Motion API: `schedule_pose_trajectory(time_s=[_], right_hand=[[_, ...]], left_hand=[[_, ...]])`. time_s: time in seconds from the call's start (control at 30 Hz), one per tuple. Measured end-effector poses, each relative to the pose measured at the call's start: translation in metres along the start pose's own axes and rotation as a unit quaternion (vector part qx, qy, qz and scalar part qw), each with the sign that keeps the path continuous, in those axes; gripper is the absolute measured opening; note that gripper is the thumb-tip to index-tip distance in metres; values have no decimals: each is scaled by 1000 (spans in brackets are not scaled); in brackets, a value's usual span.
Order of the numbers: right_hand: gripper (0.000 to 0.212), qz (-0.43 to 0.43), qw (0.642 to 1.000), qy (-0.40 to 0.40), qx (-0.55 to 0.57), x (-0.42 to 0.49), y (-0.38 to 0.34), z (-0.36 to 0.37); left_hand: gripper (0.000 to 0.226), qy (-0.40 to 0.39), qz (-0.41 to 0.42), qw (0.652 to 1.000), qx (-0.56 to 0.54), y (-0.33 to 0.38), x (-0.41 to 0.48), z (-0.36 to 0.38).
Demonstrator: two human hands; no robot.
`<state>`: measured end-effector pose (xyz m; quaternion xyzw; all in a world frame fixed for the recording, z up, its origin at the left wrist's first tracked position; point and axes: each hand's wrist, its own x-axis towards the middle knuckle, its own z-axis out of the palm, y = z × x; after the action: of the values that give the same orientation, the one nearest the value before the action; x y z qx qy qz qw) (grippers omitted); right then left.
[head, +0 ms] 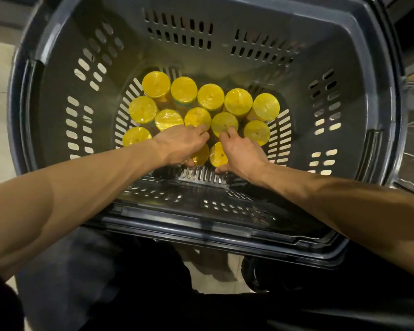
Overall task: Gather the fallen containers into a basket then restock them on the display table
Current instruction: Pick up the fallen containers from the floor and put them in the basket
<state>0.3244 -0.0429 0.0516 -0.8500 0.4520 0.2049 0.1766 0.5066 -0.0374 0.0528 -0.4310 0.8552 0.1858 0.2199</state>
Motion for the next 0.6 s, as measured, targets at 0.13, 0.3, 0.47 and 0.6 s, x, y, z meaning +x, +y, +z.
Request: schedule_pose_trajectory(time_s=[0.13,0.3,0.47,0.6], right_hand=[[74,17,999,-5,45,-2,3,-2],[74,103,976,-54,185,-24,6,-30],[50,118,976,-112,144,-80,-3,-112],[48,120,980,-121,102,-129,-10,-196]], left_hand=[[70,-6,-11,1000,-16,-2,-6,-5],[68,-69,-92,991,-70,2,-52,-40],[56,-68,-173,977,-102,6,-131,-110],[51,-67,-231,963,-121,14,-187,-187]])
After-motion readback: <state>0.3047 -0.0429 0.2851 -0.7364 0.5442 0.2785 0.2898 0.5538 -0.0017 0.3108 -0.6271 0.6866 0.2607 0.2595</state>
